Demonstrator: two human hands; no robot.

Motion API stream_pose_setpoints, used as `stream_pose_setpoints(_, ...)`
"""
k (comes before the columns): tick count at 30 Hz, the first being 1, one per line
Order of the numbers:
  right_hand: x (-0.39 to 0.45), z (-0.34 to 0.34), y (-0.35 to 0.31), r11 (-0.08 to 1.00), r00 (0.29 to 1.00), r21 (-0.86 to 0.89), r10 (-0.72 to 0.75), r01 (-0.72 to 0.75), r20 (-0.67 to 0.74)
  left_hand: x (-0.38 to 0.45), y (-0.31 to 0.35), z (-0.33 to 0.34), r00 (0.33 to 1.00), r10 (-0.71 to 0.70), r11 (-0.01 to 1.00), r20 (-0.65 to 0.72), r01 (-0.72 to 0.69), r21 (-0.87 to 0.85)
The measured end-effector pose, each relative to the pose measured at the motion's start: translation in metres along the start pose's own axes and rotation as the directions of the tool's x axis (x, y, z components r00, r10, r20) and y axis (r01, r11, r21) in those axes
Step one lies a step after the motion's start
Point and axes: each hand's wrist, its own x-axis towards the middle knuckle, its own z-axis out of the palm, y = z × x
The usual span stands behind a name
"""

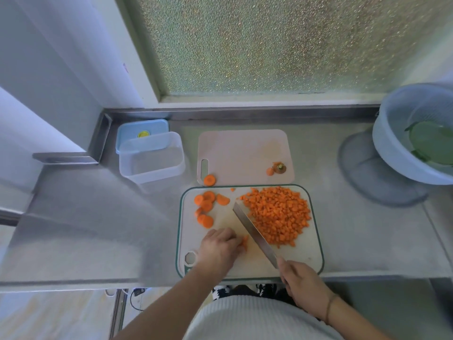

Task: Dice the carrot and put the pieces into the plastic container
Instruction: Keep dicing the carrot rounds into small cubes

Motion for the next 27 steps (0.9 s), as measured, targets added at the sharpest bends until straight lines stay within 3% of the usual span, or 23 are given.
stream_pose_setpoints(4, 0.002, 0.025, 0.0, 0.988, 0.991, -0.113, -0.113, 0.104, -0.077, -0.006, 0.014, 0.006, 0.977, -0.189, 0.978, -0.099, 0.196, 0.067)
stream_pose_setpoints(10, 0.005, 0.03, -0.001, 0.972, 0.985, -0.174, -0.165, 0.155, -0.042, -0.009, 0.005, 0.004, 0.974, -0.193, 0.976, -0.118, 0.203, 0.074)
stream_pose_setpoints(15, -0.003, 0.018, -0.002, 0.979, 0.981, -0.123, -0.174, 0.163, -0.082, -0.011, -0.002, -0.006, 0.99, -0.111, 0.994, -0.085, 0.111, 0.003)
stream_pose_setpoints(20, -0.021, 0.018, 0.012, 0.963, 0.978, -0.206, -0.192, 0.173, -0.076, -0.02, -0.013, -0.008, 0.987, 0.16, 0.965, -0.006, -0.158, -0.208)
stream_pose_setpoints(27, -0.026, 0.027, 0.032, 0.951, 0.991, -0.288, -0.126, 0.11, -0.039, -0.013, -0.011, -0.002, 0.979, 0.205, 0.942, -0.01, -0.2, -0.271)
